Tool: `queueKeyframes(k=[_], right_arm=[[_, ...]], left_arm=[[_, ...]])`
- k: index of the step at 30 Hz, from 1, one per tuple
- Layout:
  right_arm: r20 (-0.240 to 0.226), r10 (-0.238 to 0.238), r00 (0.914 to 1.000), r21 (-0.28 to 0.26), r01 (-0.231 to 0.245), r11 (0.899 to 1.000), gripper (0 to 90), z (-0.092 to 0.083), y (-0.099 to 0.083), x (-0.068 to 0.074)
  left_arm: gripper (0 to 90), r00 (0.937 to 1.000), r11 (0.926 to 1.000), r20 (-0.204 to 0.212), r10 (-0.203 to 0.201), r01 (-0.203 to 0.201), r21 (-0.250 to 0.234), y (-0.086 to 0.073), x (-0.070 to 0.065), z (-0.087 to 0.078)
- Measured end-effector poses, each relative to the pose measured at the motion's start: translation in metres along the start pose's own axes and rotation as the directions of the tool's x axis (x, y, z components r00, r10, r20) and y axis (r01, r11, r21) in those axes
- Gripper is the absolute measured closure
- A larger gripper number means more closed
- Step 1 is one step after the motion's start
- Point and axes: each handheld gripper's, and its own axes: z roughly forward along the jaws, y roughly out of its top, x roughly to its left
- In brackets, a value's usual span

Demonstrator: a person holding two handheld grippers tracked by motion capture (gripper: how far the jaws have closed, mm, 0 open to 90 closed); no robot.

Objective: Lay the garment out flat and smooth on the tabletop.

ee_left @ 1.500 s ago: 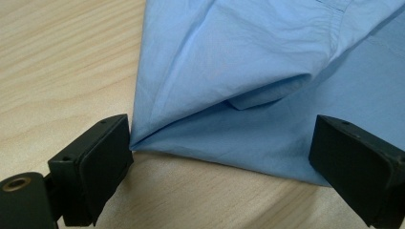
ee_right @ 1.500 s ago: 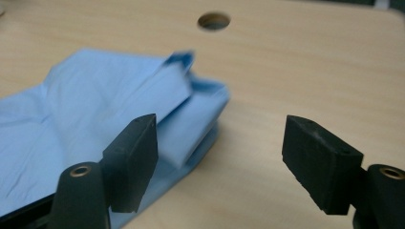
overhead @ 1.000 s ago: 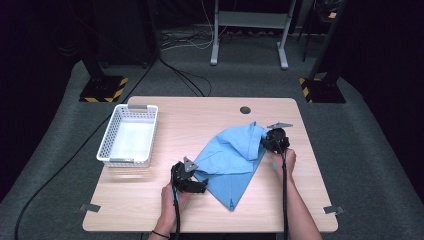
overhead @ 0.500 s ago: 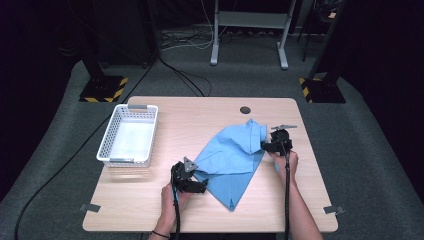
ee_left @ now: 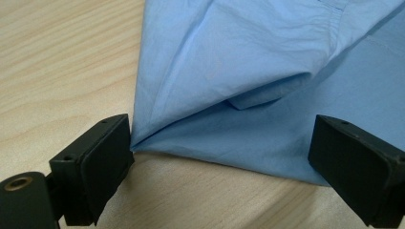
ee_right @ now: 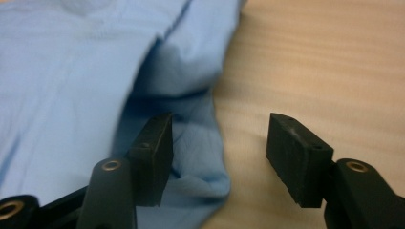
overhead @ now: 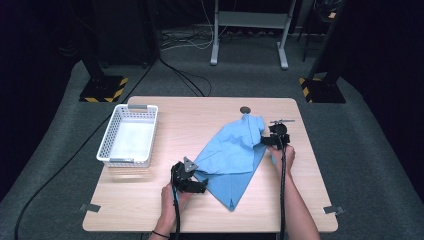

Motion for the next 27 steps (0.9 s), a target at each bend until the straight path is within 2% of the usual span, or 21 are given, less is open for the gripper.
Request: queueKeyframes(k=[3,4,5,6,8,11,12,14,21,27], right_arm=[[-0.031,-0.028,0.9991,-0.020,0.028,0.999,60.0,-0.004,-0.008,0.000],[-0.031,-0.028,0.9991,-0.020,0.028,0.999,60.0,-0.004,-0.008,0.000],[-0.029,-0.074,0.9968,-0.032,0.073,0.997,69.5,-0.005,-0.010,0.006],[-0.029,-0.074,0.9968,-0.032,0.073,0.997,69.5,-0.005,-0.010,0.006],[-0.019,-0.118,0.9928,-0.042,0.118,0.992,75.4,-0.007,-0.013,0.013],[-0.024,-0.132,0.9909,-0.039,0.131,0.991,77.1,-0.008,-0.018,0.016],[-0.023,-0.150,0.9884,-0.053,0.149,0.987,78.1,-0.011,-0.024,0.019],[-0.028,-0.155,0.9876,-0.058,0.153,0.987,78.9,-0.015,-0.029,0.020],[-0.046,-0.148,0.9879,-0.087,0.144,0.986,80.0,-0.024,-0.044,0.021],[-0.057,-0.155,0.9863,-0.101,0.148,0.984,79.7,-0.035,-0.058,0.025]], left_arm=[[7.6,1.0000,1.0000,0.001,0.002,-0.002,0.000,0.000,0.000,0.000],[7.6,1.0000,1.0000,0.001,0.002,-0.002,0.000,0.000,0.000,0.000],[7.6,1.0000,1.0000,0.005,0.007,-0.007,0.000,-0.001,0.000,-0.001],[7.6,1.0000,1.0000,0.005,0.007,-0.007,0.000,-0.001,0.000,-0.001],[7.9,0.9999,0.9999,0.008,0.014,-0.014,-0.001,-0.002,-0.002,-0.003],[7.9,0.9998,0.9998,0.009,0.020,-0.020,-0.001,-0.005,-0.003,-0.005],[7.8,0.9998,0.9998,0.009,0.020,-0.020,-0.001,-0.007,-0.004,-0.007],[7.8,0.9998,0.9998,0.007,0.020,-0.020,-0.001,-0.008,-0.004,-0.009],[7.8,0.9996,0.9997,0.007,0.026,-0.026,-0.004,-0.013,-0.007,-0.014],[7.9,0.9988,0.9988,0.001,0.048,-0.048,-0.010,-0.022,-0.013,-0.023]])
